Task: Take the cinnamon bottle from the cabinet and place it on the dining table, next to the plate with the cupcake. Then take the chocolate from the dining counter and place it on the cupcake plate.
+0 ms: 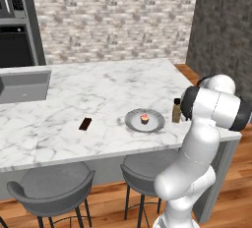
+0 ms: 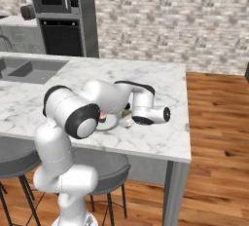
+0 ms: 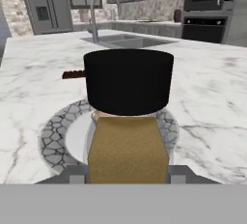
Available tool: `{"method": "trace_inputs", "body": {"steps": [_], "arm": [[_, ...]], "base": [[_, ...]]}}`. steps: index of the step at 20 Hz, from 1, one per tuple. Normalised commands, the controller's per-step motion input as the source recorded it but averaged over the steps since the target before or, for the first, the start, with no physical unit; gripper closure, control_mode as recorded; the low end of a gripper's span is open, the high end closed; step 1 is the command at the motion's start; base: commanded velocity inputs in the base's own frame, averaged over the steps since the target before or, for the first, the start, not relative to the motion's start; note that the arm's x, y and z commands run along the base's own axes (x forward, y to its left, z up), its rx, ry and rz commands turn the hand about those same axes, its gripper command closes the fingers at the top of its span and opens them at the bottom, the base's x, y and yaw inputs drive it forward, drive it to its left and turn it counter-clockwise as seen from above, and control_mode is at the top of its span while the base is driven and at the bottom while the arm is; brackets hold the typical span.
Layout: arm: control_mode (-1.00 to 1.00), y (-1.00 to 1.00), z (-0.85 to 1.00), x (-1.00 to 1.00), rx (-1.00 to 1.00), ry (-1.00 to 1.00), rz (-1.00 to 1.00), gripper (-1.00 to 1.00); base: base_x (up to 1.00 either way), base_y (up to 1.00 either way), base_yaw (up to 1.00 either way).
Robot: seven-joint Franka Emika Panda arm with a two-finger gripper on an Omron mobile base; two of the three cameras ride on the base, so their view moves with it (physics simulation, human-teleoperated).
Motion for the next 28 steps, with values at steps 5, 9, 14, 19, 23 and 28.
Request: {"method": "trace_inputs", "body": {"steps": [5, 9, 14, 19, 23, 28], "arm": [[-1.00, 0.06, -0.22, 0.20, 0.00, 0.00, 0.01, 1.00], [-1.00, 0.04, -0.25, 0.19, 0.00, 0.00, 0.00, 1.00], [-1.00, 0.05, -0.16, 0.26, 0.00, 0.00, 0.00, 1.00], [-1.00, 0.04, -0.16, 0.23, 0.00, 0.00, 0.01, 1.00], [-1.00, 0.02, -0.23, 0.18, 0.00, 0.00, 0.01, 1.00], [-1.00, 0.05, -0.27, 0.07, 0.00, 0.00, 0.02, -1.00]], "base": [[0.00, 0.00, 0.00], [0.00, 0.00, 0.00], [0.00, 0.00, 0.00], [0.00, 0.00, 0.00], [0.00, 0.00, 0.00], [0.00, 0.00, 0.00]]}}
